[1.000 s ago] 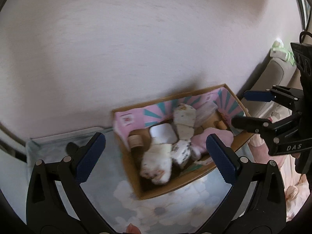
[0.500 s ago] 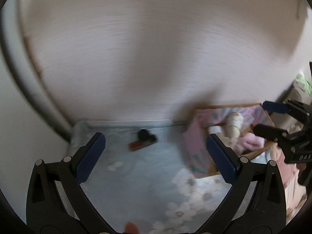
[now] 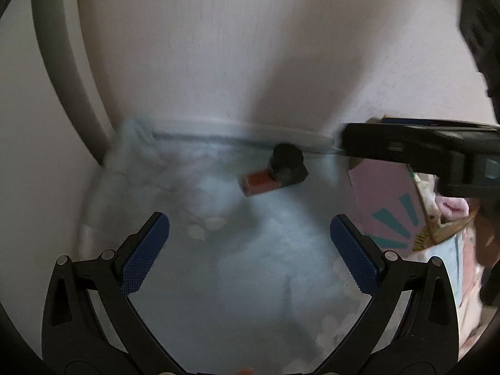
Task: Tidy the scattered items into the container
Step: 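Move both open grippers back toward the lipstick and black jar, then grasp the red lipstick with the left gripper while the right grasps the black jar, then carry the lipstick and black jar into the box and release both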
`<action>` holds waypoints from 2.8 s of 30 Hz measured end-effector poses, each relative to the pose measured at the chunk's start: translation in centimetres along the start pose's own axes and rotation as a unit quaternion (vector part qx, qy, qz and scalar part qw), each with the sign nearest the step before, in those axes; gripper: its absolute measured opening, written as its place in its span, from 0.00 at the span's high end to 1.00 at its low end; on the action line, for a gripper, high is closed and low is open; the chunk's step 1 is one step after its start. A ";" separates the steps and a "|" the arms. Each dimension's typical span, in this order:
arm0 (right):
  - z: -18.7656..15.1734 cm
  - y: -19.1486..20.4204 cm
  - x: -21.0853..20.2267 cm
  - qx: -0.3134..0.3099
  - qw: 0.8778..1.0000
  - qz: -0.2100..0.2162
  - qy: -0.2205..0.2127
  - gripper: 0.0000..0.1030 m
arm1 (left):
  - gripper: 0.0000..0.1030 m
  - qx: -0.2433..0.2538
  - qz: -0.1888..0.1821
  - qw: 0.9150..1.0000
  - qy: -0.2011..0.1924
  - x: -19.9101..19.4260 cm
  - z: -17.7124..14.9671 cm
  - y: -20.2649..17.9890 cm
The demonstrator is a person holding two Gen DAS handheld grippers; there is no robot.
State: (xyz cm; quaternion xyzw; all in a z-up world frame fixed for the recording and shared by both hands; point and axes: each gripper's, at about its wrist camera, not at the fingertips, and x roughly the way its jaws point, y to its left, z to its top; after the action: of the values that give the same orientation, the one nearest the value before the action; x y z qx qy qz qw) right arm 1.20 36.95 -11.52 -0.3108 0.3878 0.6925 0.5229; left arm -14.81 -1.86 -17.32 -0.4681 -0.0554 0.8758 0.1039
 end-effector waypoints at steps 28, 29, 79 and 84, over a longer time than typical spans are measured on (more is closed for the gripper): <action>0.2 -3.1 3.9 0.000 0.999 -0.005 0.035 0.68 | 0.00 -0.061 0.023 0.998 0.008 7.2 0.5 -4.1; 0.1 -3.6 2.7 0.004 1.000 -0.006 0.026 0.68 | 0.00 -0.065 0.027 0.998 0.009 7.4 0.6 -4.4; -6.8 -18.1 -19.0 0.029 0.994 -0.082 -0.070 0.68 | 0.19 0.152 -0.096 0.984 -0.002 -6.9 3.5 -30.0; -10.2 -22.2 -19.6 0.054 0.992 -0.097 -0.053 0.68 | 0.20 0.171 -0.118 0.978 0.032 -3.7 2.7 -34.4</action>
State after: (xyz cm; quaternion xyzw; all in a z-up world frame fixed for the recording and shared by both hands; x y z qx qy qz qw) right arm 27.94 22.04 -5.04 -0.2814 0.3645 0.6322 0.6231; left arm -10.62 30.72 -6.16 -0.4612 0.0442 0.8386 0.2867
